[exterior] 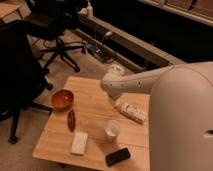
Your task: Stand the bottle upright
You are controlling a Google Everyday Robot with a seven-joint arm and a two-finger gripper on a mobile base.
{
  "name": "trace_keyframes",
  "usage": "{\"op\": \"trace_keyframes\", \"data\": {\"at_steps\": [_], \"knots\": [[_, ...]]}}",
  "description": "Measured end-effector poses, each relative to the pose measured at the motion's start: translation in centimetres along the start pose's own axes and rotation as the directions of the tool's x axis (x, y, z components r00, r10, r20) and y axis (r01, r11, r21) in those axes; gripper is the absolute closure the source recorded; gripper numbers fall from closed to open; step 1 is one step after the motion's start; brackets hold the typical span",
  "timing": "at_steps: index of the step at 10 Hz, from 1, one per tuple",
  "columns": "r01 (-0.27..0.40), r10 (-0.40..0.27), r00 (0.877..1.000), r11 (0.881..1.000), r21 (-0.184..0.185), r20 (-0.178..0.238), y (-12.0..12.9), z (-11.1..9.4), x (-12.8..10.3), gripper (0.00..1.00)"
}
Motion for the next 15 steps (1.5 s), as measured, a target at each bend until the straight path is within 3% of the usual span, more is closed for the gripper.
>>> {"op": "trace_keyframes", "data": {"at_steps": [8,11,15], "knots": [[-0.057,0.055,0.998,0.993,-0.100,-0.014,-0.3,4.7,0.4,0.35],[-0.035,0.036,0.999,0.990,-0.138,0.006,0.6,5.7,0.2,0.35],[-0.005,0.005,1.000,0.988,-0.156,0.000,1.4,6.6,0.2,0.35]]}}
